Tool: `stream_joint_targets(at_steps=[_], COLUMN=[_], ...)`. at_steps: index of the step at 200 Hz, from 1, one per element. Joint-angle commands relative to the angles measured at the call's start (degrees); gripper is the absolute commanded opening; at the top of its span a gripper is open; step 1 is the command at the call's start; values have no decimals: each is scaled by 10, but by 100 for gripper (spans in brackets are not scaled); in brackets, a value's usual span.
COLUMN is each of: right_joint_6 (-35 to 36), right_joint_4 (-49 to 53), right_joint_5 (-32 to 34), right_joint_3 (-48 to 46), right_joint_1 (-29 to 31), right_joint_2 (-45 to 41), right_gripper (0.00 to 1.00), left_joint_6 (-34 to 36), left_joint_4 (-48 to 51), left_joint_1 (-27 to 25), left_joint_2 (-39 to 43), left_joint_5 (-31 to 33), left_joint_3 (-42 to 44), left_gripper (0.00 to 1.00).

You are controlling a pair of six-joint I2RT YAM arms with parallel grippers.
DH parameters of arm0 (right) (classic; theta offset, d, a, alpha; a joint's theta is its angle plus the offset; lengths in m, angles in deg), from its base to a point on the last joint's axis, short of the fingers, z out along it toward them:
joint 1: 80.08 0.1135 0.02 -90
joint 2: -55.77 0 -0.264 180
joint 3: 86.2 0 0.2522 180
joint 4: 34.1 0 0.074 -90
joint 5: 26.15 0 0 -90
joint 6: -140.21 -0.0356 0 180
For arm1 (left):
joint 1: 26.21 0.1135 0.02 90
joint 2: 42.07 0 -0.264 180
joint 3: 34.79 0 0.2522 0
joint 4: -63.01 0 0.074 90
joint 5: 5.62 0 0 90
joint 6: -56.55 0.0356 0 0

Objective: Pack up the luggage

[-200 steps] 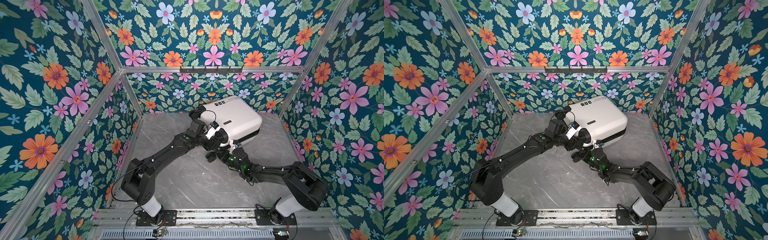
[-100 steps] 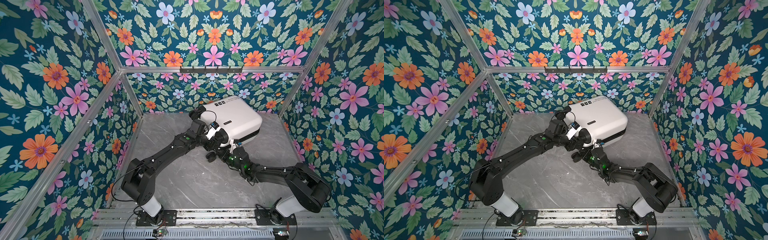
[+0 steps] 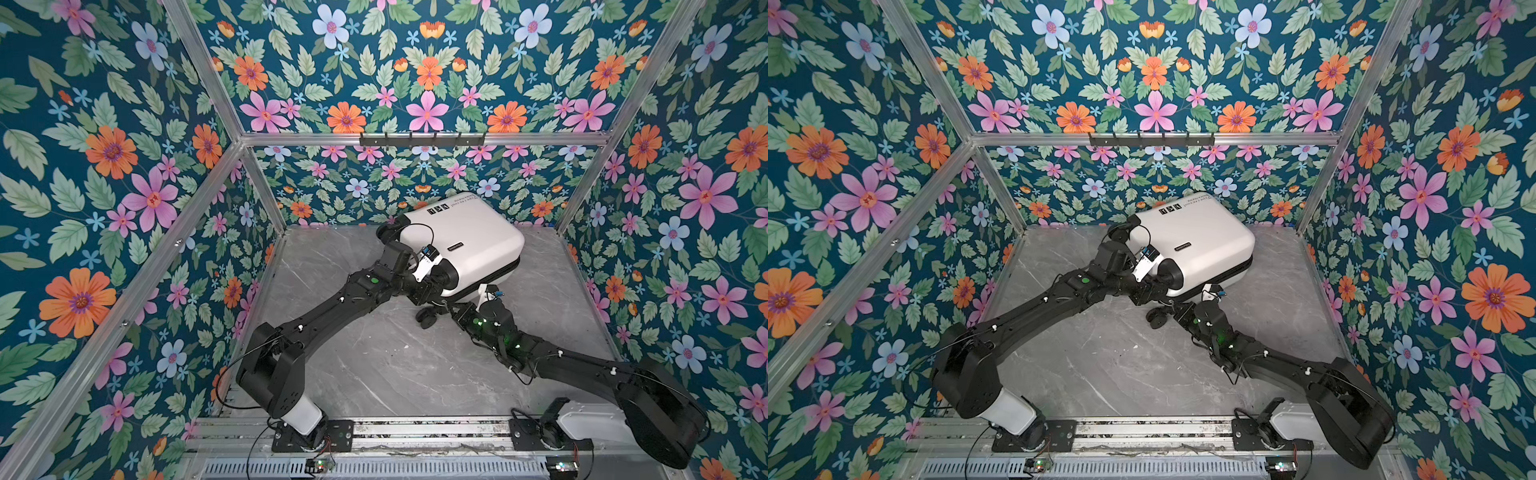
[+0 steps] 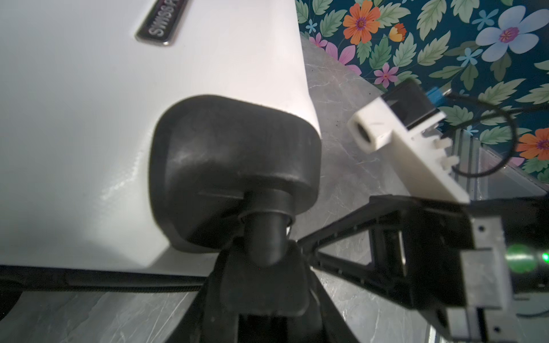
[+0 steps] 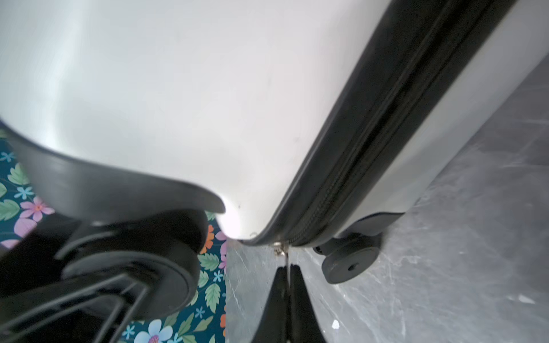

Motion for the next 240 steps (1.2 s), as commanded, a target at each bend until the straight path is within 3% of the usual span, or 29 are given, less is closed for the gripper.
stream_joint_targets(at_steps=[1,54,87,105,114,133,165,169,178,188,216,240], right_joint_6=[-12,43,154,193,200,206,180,165,155,144,130,125], right_joint_4=[103,124,74,135,160,177,142,141,124,88,90,8], right_joint_5=[73,40,-105,-164,-178,-171,-129,-126,-163,-219,-278,-249], right_joint_3=[-13,-21,2,50,67,77,52,47,30,14,14,-23], right_joint_1=[-11,-34,-48,-48,-48,-48,-49,-52,-68,-84,-98,-94], right_joint_2=[-22,-61,-38,-14,-7,-10,-39,-43,-53,-54,-41,-59], right_gripper=[0,0,0,33,42,50,53,60,89,98,95,70], left_joint_6=[-2,-7,-11,-11,-11,-10,-17,-18,-21,-24,-29,-31], left_joint_4=[-11,-2,-3,-1,2,5,10,10,10,11,11,14], left_joint_1=[3,3,3,3,3,3,2,2,2,2,0,-1], left_joint_2=[19,32,33,33,33,32,30,30,30,30,29,26], left_joint_5=[27,7,4,4,4,4,2,2,3,2,0,0], left_joint_3=[0,-3,-4,-7,-10,-17,-31,-34,-37,-42,-50,-57], left_gripper=[0,0,0,0,0,0,0,0,0,0,0,0])
